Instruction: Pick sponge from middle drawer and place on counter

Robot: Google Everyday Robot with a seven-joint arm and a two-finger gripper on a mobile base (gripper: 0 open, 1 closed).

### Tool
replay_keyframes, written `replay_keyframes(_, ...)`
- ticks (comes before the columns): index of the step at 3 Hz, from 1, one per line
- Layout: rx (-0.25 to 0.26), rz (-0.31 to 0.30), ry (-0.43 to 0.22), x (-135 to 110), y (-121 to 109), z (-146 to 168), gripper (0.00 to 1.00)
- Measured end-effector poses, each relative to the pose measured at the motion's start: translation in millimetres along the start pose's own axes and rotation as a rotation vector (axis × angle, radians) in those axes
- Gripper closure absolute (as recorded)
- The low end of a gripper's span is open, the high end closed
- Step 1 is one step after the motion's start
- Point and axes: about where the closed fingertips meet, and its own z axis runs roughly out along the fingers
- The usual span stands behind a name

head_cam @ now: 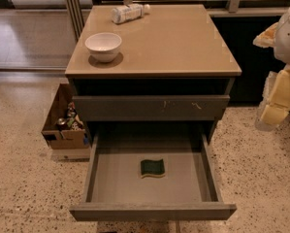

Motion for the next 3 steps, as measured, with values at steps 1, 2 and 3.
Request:
replay_keyframes(1,0.008,-0.002,-0.004,-1.3,0.4,-1.5,0.00)
replay_keyframes(2,0.026,-0.020,-0.001,-6.4,4.9,-2.9,0.00)
replay_keyframes(3,0.040,-0.052,-0.014,-16.2,6.9,5.9,0.00)
